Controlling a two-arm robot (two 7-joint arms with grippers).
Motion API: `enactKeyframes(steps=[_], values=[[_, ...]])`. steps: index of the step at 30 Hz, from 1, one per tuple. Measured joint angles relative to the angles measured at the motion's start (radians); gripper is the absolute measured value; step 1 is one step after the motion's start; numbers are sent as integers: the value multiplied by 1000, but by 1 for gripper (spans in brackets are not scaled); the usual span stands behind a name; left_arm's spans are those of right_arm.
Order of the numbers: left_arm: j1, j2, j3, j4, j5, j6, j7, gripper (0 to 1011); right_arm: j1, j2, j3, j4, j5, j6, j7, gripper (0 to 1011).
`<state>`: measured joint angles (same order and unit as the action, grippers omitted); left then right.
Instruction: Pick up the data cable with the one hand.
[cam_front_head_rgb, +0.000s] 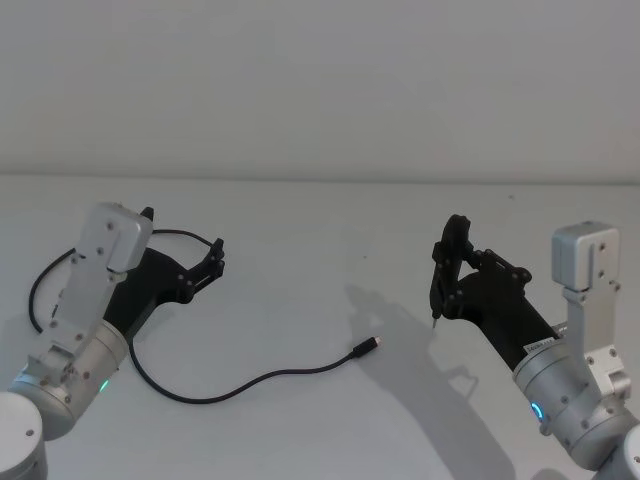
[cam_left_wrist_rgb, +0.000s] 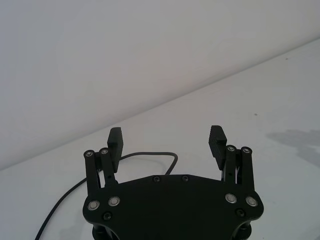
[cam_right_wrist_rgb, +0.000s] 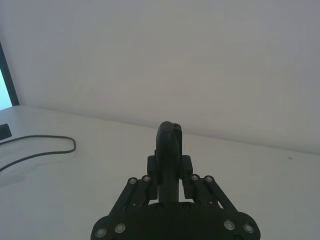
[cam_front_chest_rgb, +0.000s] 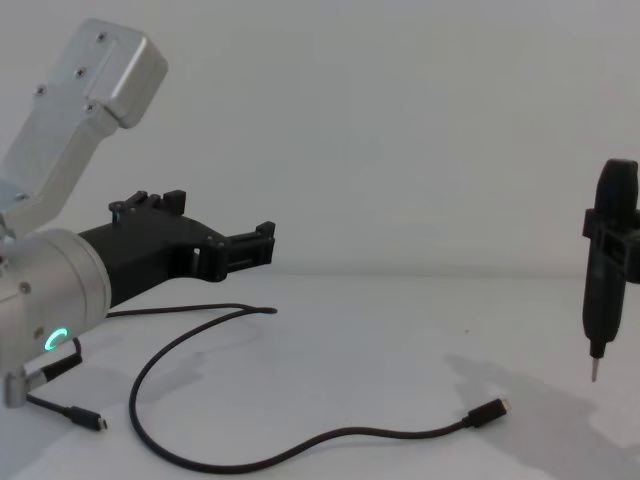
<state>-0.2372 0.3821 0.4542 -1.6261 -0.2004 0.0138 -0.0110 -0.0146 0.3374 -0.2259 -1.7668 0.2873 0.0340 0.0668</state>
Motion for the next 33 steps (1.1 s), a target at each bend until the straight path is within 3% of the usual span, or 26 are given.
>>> enactKeyframes(steps=[33], values=[[0,0,0,0,0,0,0,1000,0,0,0,0,0,0,0,275]])
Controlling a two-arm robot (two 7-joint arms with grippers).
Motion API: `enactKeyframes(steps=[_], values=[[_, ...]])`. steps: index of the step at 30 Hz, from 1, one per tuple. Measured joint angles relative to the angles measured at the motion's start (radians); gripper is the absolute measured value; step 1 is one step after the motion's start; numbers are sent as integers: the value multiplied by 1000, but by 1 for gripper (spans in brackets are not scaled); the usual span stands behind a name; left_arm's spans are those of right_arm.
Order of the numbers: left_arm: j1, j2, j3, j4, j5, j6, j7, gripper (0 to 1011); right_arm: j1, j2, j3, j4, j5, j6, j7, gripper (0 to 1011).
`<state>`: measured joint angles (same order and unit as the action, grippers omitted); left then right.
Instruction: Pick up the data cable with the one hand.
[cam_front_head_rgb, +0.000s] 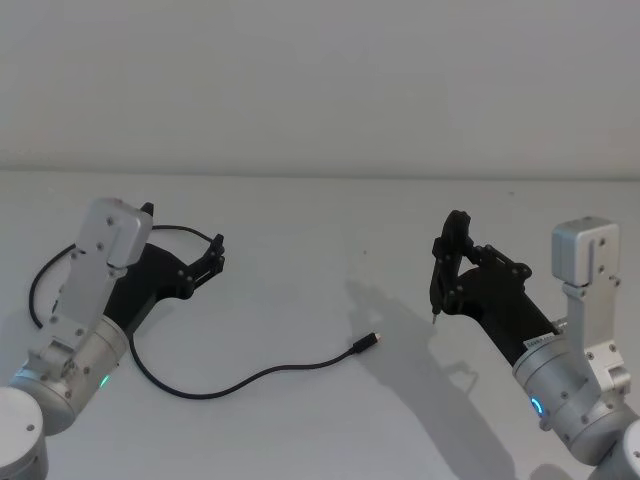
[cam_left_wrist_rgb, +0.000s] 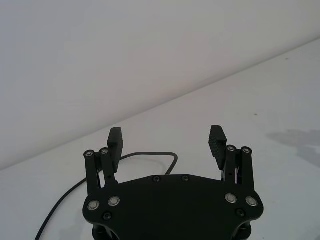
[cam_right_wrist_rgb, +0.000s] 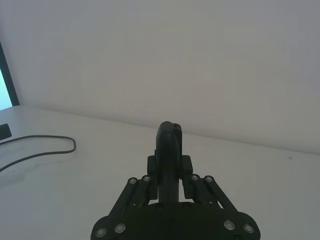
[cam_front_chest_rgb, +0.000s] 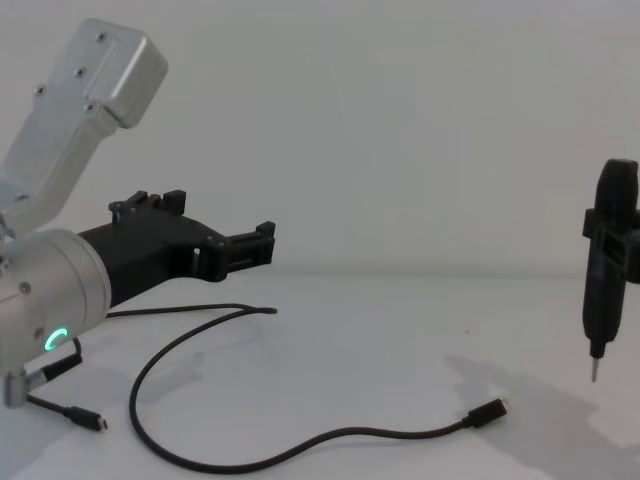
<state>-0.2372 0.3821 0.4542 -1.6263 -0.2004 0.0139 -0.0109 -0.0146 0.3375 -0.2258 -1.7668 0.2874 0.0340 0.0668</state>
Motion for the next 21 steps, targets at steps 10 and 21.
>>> enactKeyframes(steps=[10,21], values=[[0,0,0,0,0,0,0,1000,0,0,0,0,0,0,0,275],[-3,26,1,-36,-20,50,-58,1000,0,0,0,0,0,0,0,275]])
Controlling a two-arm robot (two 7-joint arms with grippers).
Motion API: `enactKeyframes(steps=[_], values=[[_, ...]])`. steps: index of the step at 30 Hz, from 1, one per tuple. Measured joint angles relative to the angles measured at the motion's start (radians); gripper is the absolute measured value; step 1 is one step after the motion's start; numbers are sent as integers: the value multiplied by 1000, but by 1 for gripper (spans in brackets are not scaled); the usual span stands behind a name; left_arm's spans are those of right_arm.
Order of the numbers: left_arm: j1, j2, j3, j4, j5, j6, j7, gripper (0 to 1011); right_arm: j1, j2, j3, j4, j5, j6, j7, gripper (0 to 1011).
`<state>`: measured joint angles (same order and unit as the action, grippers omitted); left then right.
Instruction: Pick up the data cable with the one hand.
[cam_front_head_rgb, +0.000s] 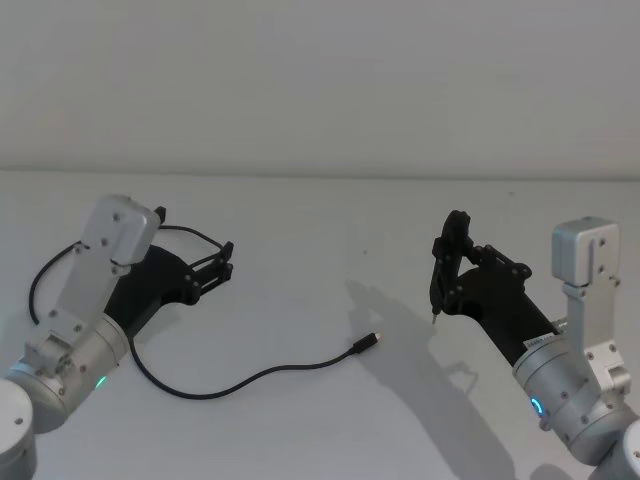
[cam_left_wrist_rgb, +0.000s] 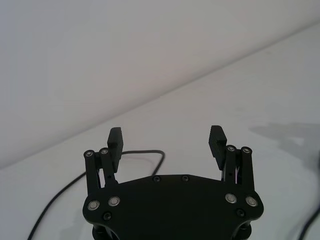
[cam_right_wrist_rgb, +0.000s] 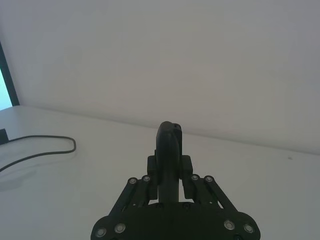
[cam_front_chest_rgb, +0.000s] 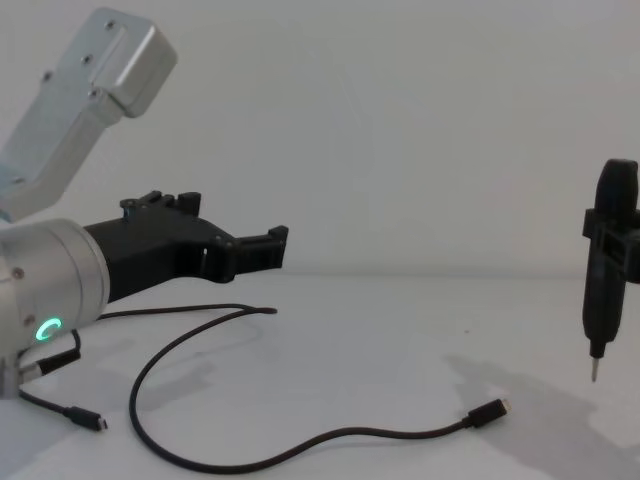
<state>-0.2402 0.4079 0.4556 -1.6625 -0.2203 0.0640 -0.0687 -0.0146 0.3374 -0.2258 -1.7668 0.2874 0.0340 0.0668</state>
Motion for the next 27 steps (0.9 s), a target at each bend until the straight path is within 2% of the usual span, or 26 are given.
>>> enactKeyframes(steps=[4,6,12,14,18,19,22,23,27], values=[[-5,24,0,-24,-27,45,-56,1000,0,0,0,0,0,0,0,275],[-6,28,0,-27,-31,53,-66,1000,0,0,0,0,0,0,0,275],[-25,80,-1,-58,-79,126,-181,1000,0,0,0,0,0,0,0,275],[-28,86,-1,-60,-82,130,-188,1001,0,0,0,0,0,0,0,274],[-53,126,4,-65,-113,173,-284,1000,0,0,0,0,0,0,0,275],[-53,126,4,-65,-113,173,-284,1000,0,0,0,0,0,0,0,274],[-78,153,14,-61,-132,198,-355,1001,0,0,0,0,0,0,0,274],[-78,153,14,-61,-132,198,-355,1000,0,0,0,0,0,0,0,275],[-115,182,35,-42,-150,223,-446,1000,0,0,0,0,0,0,0,275]])
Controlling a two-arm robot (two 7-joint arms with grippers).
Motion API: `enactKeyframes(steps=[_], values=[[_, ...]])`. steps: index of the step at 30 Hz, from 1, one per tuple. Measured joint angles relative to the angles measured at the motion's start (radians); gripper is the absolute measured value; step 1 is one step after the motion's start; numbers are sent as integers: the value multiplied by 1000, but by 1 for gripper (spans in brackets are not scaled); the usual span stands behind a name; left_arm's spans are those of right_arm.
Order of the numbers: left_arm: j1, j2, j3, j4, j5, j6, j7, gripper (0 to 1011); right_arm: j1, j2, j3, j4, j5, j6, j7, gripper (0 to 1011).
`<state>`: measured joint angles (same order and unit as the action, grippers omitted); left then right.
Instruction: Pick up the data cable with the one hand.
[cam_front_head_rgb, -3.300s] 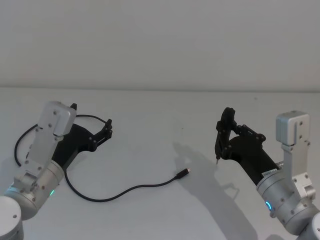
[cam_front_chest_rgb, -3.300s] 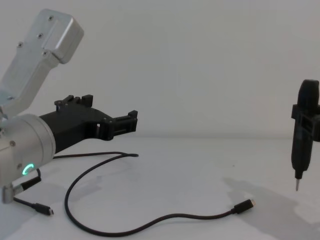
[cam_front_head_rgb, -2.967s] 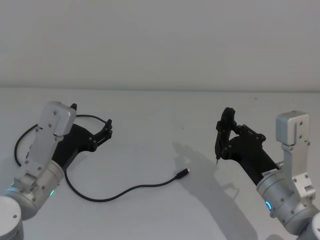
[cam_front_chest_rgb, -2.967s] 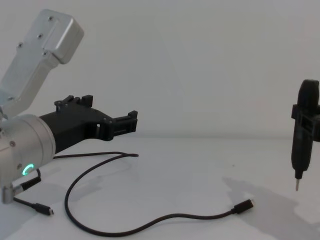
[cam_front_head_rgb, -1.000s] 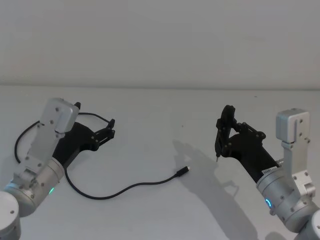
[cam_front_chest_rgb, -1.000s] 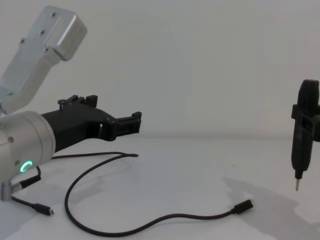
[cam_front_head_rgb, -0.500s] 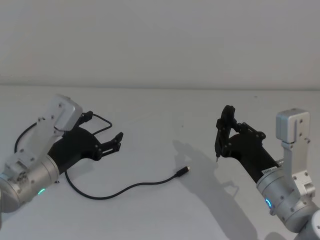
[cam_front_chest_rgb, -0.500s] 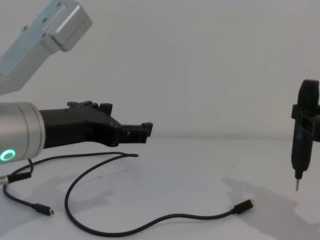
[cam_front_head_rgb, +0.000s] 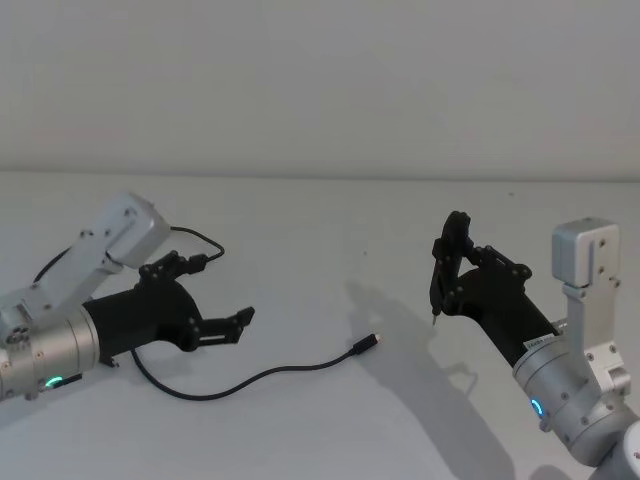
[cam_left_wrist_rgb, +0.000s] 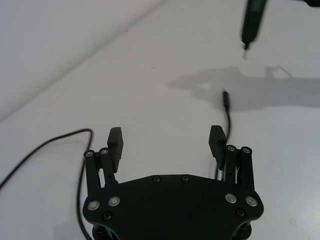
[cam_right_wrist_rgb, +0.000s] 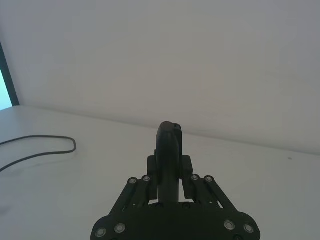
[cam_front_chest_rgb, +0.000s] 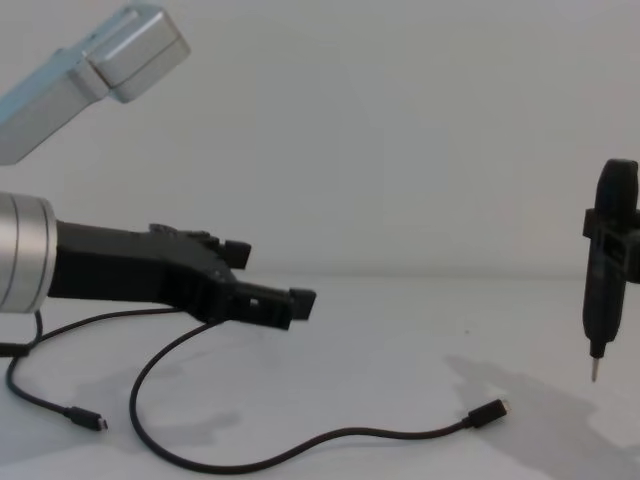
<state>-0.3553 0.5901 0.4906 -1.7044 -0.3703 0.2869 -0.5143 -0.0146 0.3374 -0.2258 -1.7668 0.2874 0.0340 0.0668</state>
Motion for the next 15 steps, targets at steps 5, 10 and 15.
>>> enactKeyframes(steps=[5,10,15], values=[[-48,23,32,33,-8,21,-93,1000,0,0,0,0,0,0,0,274],[-85,30,61,68,-7,29,-151,1001,0,0,0,0,0,0,0,274],[-114,30,88,99,-2,30,-188,1001,0,0,0,0,0,0,0,275]])
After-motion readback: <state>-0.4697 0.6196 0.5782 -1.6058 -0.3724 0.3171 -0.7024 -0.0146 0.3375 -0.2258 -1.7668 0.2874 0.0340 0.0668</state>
